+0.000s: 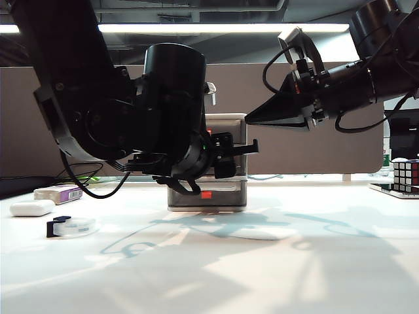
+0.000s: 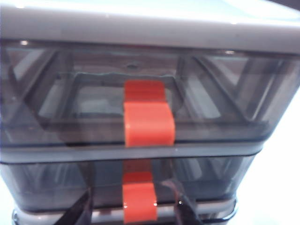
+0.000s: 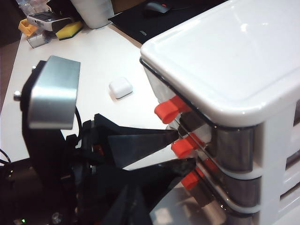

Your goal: Open the second layer of the drawer on the table, pick up the transparent tape on the table and put it in, and finally close the drawer.

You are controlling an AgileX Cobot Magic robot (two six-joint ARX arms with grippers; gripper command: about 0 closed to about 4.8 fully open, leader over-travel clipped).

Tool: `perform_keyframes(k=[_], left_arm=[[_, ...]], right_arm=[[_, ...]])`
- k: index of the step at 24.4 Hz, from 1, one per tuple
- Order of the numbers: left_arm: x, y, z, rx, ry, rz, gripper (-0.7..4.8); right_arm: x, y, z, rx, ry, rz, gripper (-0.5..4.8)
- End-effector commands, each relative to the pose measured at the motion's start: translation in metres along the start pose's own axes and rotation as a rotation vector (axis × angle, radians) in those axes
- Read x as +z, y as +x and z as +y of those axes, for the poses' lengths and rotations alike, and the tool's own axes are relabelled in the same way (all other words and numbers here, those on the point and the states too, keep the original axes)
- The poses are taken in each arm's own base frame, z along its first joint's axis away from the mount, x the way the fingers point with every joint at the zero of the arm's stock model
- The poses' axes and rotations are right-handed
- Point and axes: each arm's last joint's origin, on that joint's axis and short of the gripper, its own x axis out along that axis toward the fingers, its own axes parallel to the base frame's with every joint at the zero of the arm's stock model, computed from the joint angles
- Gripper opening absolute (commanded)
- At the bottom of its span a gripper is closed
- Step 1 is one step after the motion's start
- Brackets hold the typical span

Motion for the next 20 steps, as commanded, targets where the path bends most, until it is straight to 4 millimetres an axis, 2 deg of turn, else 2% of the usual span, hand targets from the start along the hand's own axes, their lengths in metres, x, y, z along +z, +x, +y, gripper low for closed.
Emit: perform_keyframes(k=[1, 4, 8, 20], left_arm=[[0.0027, 0.0014, 0.0003, 0.003, -0.013, -0.015, 2.14], [0.0026, 0.0014, 0.0002, 0.0, -0.013, -0.015, 2.03], [0.0025, 0.0014, -0.0006, -0.027, -0.013, -0.01, 1.11], [0.0026, 0.0019, 0.0002, -0.027, -0.013, -0.009, 1.11]], right_arm=[[0.0035, -0.0001, 0.0008, 0.01, -0.016, -0.01, -0.03], [0.0033, -0.0001, 0.0008, 0.011, -0.015, -0.009, -0.03], [0.0029, -0.0001, 0.0009, 0.011, -0.013, -0.007, -0.03], [0.0023, -0.0001, 0.0009, 0.01, -0.007, -0.003, -0.03]])
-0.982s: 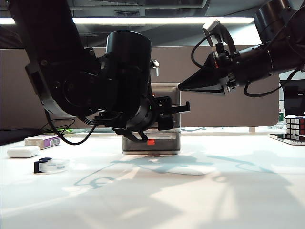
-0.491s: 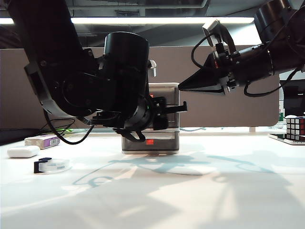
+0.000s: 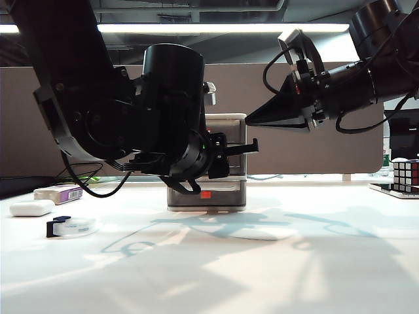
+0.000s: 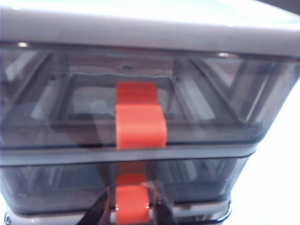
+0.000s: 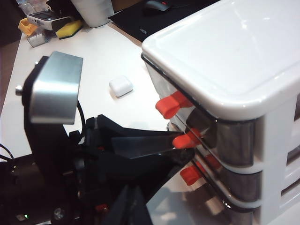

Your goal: Open the second layer of the drawer on the table, pick up the transparent tape on the table and put it in, and finally close the drawer.

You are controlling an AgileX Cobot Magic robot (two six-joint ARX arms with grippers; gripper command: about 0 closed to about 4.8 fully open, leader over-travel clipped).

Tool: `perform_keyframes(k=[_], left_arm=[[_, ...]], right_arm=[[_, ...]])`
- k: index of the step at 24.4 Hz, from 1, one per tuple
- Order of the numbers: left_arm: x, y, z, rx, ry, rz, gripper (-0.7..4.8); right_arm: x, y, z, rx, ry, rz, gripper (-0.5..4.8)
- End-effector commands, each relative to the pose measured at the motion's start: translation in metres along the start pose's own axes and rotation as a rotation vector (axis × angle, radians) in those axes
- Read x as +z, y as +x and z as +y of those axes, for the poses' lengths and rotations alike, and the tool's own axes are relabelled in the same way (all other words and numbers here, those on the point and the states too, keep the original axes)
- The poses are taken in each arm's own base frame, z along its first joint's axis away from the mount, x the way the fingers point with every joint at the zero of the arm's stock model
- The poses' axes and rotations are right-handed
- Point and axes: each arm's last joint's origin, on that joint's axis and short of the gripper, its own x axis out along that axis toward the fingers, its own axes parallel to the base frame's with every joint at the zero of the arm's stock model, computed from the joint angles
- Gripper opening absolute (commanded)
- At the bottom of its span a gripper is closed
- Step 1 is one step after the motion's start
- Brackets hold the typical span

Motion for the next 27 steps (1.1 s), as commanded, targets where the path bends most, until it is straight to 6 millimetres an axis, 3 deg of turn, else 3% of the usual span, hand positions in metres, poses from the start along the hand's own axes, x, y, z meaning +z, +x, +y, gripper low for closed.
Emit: perform_keyframes(k=[1, 15, 17, 20, 27], left_arm=[[0.0019, 0.0006, -0.0001, -0.003, -0.01, -0.012, 1.11], [0.0027, 0.0014, -0.0002, -0.002, -0.011, -0.015, 1.1], [0.0031, 0.0016, -0.0004, -0.002, -0.013, -0.017, 0.89], [0.003, 0.0016, -0.0004, -0.002, -0.012, -0.016, 0.02], [-0.0007, 0.0019, 0.0001, 0.003, 0.001, 0.002, -0.06]], right_arm=[[0.0033, -0.0001, 0.0008, 0.009, -0.016, -0.01, -0.03], [0.0022, -0.0001, 0.0008, 0.01, -0.007, -0.002, -0.03], [0.002, -0.0001, 0.0008, 0.01, -0.005, -0.001, -0.03], [0.002, -0.0001, 0.0008, 0.01, -0.005, -0.001, -0.03], [0.0025, 0.0, 0.0008, 0.006, -0.01, -0.004, -0.03]])
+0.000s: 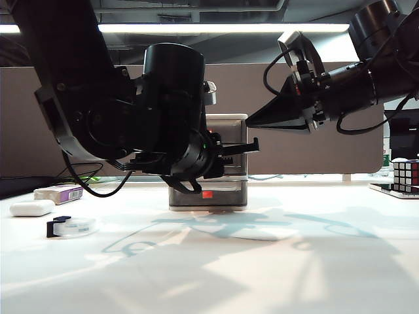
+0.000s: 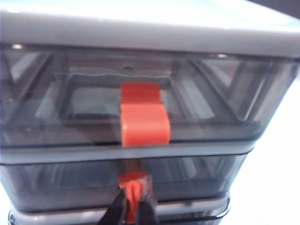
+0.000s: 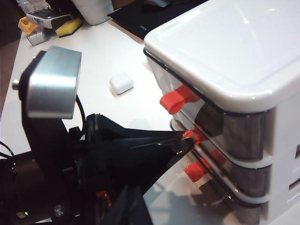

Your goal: Open the second layer of the drawer on the table, pick up the transparent tape on the table and put it in, and finally close the drawer.

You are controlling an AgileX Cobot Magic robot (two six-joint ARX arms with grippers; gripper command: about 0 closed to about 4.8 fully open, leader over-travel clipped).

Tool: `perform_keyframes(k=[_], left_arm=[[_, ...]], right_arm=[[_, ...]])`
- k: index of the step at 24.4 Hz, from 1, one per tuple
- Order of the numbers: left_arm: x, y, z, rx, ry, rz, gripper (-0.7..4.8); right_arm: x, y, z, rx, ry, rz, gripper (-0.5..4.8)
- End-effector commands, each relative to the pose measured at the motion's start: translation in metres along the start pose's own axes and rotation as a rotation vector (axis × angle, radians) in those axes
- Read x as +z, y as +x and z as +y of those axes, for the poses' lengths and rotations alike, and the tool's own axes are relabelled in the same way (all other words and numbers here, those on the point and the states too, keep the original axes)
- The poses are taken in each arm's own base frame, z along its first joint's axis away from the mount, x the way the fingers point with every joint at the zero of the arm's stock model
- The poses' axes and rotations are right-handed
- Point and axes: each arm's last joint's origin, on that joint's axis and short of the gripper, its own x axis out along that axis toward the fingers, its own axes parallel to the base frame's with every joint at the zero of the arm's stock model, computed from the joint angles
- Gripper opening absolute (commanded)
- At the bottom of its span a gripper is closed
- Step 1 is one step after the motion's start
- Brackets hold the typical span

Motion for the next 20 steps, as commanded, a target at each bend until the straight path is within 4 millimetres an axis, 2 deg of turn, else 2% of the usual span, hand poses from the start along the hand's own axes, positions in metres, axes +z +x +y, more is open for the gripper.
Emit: perform_keyframes(k=[1, 7, 10, 20], left_arm=[[-0.001, 0.001, 0.001, 0.003, 0.006, 0.008, -0.06], [-0.003, 0.001, 0.001, 0.01, 0.017, 0.024, -0.06], [-0.004, 0.001, 0.001, 0.01, 0.013, 0.03, -0.06], [-0.005, 0.0, 0.0, 0.006, 0.017, 0.035, -0.06]], right_arm=[[0.004, 0.0, 0.001, 0.003, -0.027, -0.018, -0.03], [0.008, 0.009, -0.001, -0.011, -0.057, -0.036, -0.03], [0.01, 0.022, -0.007, -0.004, -0.055, -0.03, -0.03], [0.015, 0.047, -0.02, 0.013, -0.034, -0.024, -0.03]])
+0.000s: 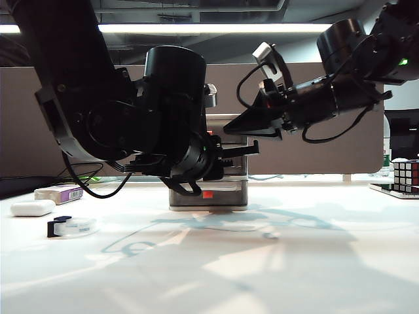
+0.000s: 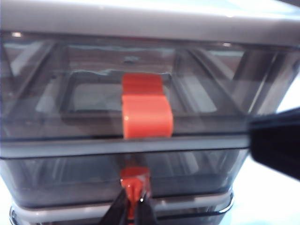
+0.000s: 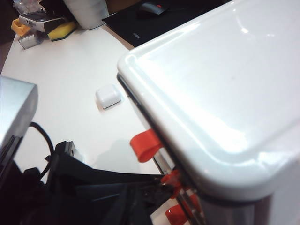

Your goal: Open the second layer of the drawer on the table, pick up the transparent tape on the table and put it in, and finally close the drawer.

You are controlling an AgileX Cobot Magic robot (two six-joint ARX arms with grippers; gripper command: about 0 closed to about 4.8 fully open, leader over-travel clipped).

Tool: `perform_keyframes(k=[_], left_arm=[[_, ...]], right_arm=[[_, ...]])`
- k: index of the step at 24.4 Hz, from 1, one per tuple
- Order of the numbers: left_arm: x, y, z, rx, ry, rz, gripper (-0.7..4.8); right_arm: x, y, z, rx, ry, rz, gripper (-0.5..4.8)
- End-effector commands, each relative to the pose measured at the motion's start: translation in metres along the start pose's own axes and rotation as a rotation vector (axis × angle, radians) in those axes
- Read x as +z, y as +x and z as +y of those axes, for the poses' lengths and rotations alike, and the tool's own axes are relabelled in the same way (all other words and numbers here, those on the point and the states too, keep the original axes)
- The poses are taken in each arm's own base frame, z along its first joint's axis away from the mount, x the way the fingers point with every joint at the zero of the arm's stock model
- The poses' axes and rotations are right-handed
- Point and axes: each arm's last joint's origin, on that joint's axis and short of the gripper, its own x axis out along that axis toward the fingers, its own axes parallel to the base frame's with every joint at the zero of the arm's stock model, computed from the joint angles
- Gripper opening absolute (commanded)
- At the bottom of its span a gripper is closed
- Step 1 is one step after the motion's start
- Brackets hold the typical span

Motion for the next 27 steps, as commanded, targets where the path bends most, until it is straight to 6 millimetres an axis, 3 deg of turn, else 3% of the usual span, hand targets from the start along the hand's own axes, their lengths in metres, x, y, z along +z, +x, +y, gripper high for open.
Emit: perform_keyframes(k=[1, 14, 27], left_arm=[[-0.002, 0.0, 0.0, 0.003, 0.012, 0.021, -0.06], [-0.007, -0.024, 0.01, -0.01, -0.002, 0.058, -0.06], [-0.014, -0.064, -0.011, -0.104, 0.0, 0.097, -0.06]], right_arm=[[0.005, 0.007, 0.0, 0.008, -0.011, -0.011, -0.03], [0.015, 0.018, -0.001, -0.102, -0.036, -0.025, -0.03], [0.016, 0.018, -0.001, -0.112, -0.035, -0.027, -0.03]])
